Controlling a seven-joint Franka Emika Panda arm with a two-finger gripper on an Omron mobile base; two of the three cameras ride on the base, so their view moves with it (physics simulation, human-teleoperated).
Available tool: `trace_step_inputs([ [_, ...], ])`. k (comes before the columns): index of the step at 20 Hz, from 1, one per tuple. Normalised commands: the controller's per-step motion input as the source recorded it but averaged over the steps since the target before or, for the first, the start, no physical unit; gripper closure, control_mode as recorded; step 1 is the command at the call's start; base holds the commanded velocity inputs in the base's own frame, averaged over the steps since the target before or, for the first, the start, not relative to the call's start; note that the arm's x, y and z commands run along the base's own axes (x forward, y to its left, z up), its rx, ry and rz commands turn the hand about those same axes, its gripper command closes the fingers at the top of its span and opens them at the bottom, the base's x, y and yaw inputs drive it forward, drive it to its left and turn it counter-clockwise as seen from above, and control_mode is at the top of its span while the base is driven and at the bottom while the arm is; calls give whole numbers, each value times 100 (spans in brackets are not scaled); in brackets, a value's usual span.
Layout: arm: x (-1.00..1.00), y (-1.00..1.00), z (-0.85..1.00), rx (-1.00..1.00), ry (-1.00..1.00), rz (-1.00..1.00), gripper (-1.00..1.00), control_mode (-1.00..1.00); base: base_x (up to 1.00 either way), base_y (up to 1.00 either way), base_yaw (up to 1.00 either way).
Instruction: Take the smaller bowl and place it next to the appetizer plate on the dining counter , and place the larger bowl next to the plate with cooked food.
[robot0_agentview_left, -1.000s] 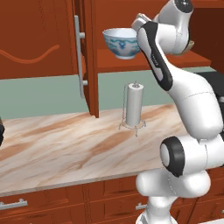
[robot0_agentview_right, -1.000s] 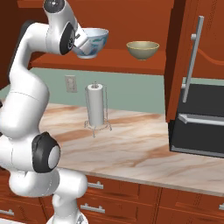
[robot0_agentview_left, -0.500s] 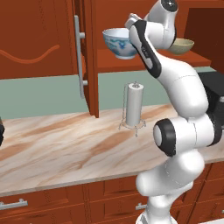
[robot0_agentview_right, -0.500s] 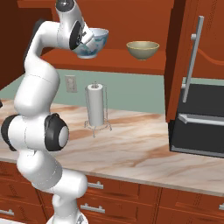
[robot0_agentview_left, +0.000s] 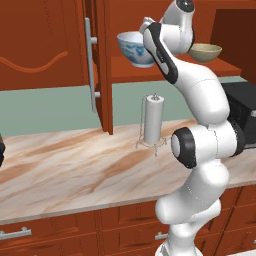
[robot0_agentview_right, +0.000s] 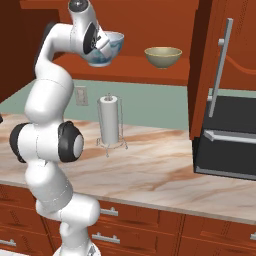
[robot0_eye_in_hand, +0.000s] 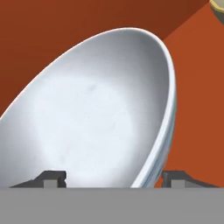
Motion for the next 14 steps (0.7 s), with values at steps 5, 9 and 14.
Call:
trace_step_inputs([
  [5,2,0,-24,0,7,-2,100,-100,0,0,0],
  [9,-4,0,-1,0,0,0,100,-100,0,0,0],
  [14,-91,-1,-33,0,0,-2,100,-100,0,0,0],
])
